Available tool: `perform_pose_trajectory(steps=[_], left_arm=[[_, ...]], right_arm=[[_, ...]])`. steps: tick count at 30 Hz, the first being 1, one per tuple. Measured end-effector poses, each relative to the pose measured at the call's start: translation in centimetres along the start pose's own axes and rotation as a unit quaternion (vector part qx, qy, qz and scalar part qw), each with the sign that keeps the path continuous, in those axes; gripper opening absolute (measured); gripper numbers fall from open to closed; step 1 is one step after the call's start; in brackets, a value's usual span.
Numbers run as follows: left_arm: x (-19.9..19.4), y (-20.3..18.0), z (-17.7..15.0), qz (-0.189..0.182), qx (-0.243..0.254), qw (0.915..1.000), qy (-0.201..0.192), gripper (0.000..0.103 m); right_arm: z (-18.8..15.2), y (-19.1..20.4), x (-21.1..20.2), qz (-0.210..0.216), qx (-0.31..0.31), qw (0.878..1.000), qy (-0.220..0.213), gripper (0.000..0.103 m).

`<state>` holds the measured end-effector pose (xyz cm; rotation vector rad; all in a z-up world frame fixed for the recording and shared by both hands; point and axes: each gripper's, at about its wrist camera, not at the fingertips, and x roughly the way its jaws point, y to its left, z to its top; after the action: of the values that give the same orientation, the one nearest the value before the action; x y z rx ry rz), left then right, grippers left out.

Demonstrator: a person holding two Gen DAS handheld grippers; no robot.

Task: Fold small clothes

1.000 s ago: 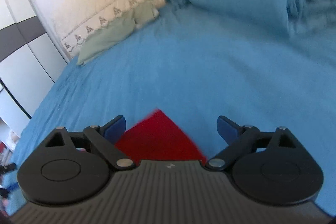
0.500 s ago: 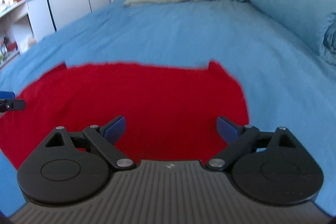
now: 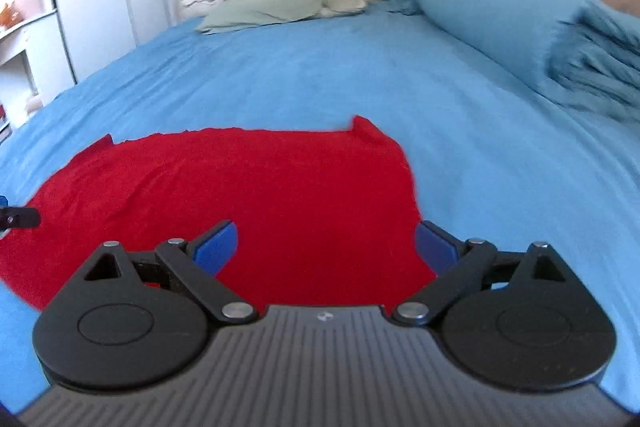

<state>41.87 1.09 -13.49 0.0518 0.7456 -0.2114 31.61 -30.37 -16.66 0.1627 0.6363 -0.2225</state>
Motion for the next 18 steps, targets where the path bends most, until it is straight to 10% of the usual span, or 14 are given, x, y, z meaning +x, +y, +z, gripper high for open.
perform_pose_trajectory(steps=[7,18], left_arm=[[0.6,-2.6,-1.6,-0.018,-0.018,0.9993,0.028,0.103],[2.2,-2.8,-0.3,-0.027,-0.034,0.9989,0.02,0.103]], right_arm=[[-5.2,0.5,-5.2,-0.036,0.035,0.998,0.039,0.103],[-7.2,-2.0,-1.8,-0.014,0.139,0.99,0.018,0.089]])
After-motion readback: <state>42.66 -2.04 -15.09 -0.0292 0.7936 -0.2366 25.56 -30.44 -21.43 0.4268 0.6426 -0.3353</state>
